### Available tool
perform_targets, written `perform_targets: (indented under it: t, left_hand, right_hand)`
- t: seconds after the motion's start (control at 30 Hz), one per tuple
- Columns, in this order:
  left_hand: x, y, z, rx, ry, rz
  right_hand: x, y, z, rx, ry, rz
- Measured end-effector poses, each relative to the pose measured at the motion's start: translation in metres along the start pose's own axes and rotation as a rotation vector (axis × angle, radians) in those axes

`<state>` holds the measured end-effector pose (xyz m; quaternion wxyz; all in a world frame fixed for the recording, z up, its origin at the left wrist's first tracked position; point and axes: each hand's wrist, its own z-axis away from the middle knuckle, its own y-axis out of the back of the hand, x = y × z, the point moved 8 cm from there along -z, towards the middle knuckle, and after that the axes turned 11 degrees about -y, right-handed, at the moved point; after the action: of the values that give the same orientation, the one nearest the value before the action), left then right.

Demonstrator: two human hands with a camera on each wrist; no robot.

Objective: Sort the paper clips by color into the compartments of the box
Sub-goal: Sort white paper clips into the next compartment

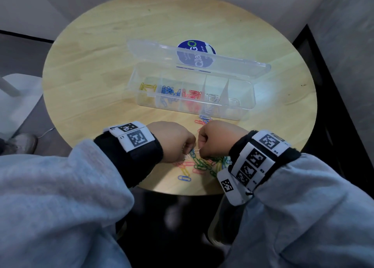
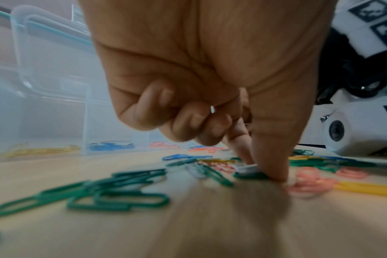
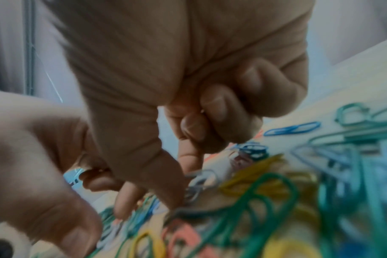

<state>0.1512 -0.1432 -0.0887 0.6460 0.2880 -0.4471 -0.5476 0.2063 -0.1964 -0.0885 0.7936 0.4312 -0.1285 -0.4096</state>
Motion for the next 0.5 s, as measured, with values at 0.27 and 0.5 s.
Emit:
perform_targets:
  t: [0.27,0.5]
  left_hand:
    - [0.001,0.001,0.0,0.009,-0.002,-0.011]
    - [-0.005,-0.003,0.0,-0.019,0.054,0.013]
  right_hand:
    - [0.028,0.023,0.001,-0.126,-0.045,-0.53]
    - [0.03,0.01,-0.003,-0.258,-0.063,-0.627]
